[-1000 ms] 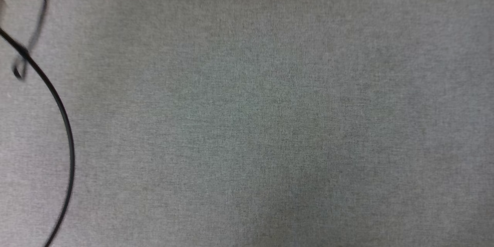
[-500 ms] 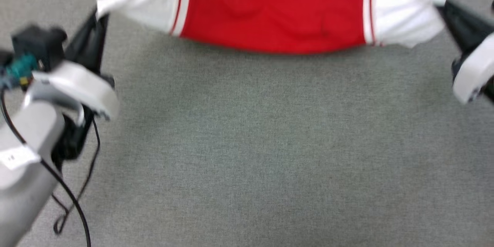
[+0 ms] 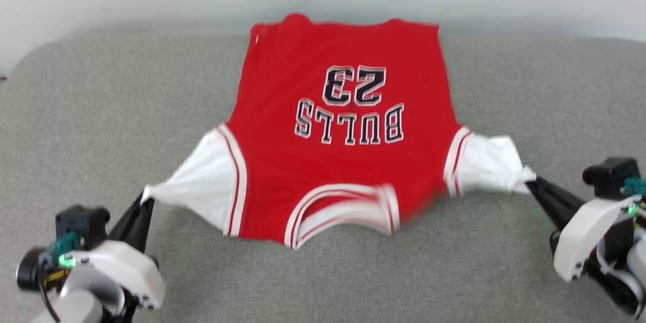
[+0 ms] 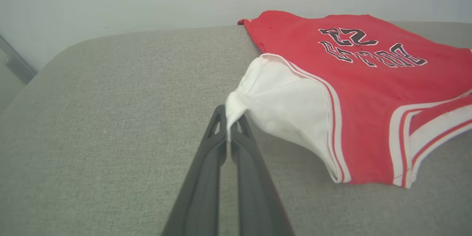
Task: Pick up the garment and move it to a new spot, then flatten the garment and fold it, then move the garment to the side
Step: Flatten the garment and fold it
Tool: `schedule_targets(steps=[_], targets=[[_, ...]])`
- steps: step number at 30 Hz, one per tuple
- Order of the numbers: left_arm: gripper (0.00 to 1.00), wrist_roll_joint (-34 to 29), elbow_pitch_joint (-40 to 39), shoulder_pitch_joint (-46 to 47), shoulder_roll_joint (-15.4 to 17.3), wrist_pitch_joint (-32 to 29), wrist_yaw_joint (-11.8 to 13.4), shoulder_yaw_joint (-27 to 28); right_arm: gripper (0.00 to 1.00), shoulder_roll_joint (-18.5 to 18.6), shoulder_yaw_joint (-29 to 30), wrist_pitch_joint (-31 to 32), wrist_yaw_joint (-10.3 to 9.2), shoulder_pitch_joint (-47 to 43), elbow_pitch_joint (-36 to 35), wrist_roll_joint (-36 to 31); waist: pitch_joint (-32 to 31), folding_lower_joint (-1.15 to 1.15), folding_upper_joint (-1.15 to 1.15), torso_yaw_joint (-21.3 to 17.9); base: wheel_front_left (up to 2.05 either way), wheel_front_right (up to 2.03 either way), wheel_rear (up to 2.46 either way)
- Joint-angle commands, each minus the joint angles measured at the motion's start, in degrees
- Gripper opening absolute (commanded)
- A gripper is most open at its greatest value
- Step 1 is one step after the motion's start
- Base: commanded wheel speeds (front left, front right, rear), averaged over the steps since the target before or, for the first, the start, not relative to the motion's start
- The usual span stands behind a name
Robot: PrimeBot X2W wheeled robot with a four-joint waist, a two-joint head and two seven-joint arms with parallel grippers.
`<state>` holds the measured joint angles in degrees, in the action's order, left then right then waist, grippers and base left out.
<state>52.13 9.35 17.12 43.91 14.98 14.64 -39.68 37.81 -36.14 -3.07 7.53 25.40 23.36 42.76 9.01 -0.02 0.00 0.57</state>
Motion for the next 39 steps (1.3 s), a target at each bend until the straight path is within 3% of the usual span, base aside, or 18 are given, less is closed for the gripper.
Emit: schedule_targets(steps=[1, 19, 28, 29, 30, 31, 32, 39], targets=[[0.0, -0.1, 0.1, -1.4, -0.2, 0.3, 0.4, 0.7, 0.0, -0.4, 0.6, 0.0, -0.08, -1.4, 0.2, -0.4, -1.7, 0.02, 0.0, -0.4, 0.0, 0.0, 0.0], [0.0, 1.1, -1.5, -25.1, -4.3, 0.3, 2.5, 10.3, 0.0, -2.2, 9.2, 3.1, -0.09, -24.4, -2.1, -2.4, -8.8, 0.02, 0.0, -1.5, 0.0, 0.0, 0.0], [0.0, -1.6, 0.5, -28.9, -8.5, 0.3, 0.2, 13.0, 0.0, -4.3, 13.9, 4.6, -0.09, -31.7, -2.7, -4.3, -8.7, 0.02, 0.0, -0.3, 0.0, 0.0, 0.0], [0.0, -1.9, 0.7, -28.6, -9.0, 0.3, 0.1, 13.2, 0.03, -4.9, 14.4, 4.7, -0.09, -31.8, -2.8, -4.3, -8.7, 0.02, 0.0, -0.3, 0.0, 0.0, 0.0], [0.0, -2.2, 1.0, -28.3, -9.4, 0.3, -0.4, 13.4, 0.35, -5.6, 15.2, 4.7, -0.09, -31.9, -2.8, -4.1, -8.7, 0.02, 0.0, -0.2, 0.0, 0.0, 0.0], [0.0, -2.7, 1.1, -28.0, -9.7, 0.3, -0.6, 13.6, 0.82, -6.2, 16.0, 4.5, -0.09, -31.7, -2.9, -4.1, -8.7, 0.02, 0.0, -0.1, 0.0, 0.0, 0.0], [0.0, -3.1, 1.2, -27.6, -9.9, 0.3, -0.9, 13.7, 1.0, -6.7, 16.8, 4.2, -0.09, -31.5, -3.0, -4.2, -8.8, 0.02, 0.0, 0.1, 0.0, 0.0, 0.0], [0.0, -6.3, 0.6, -27.8, -12.1, 0.3, -1.8, 15.6, 1.0, -7.8, 23.3, 2.4, -0.08, -29.7, -6.2, -6.3, -8.8, 0.02, 0.0, 1.2, 0.0, 0.0, 0.0]])
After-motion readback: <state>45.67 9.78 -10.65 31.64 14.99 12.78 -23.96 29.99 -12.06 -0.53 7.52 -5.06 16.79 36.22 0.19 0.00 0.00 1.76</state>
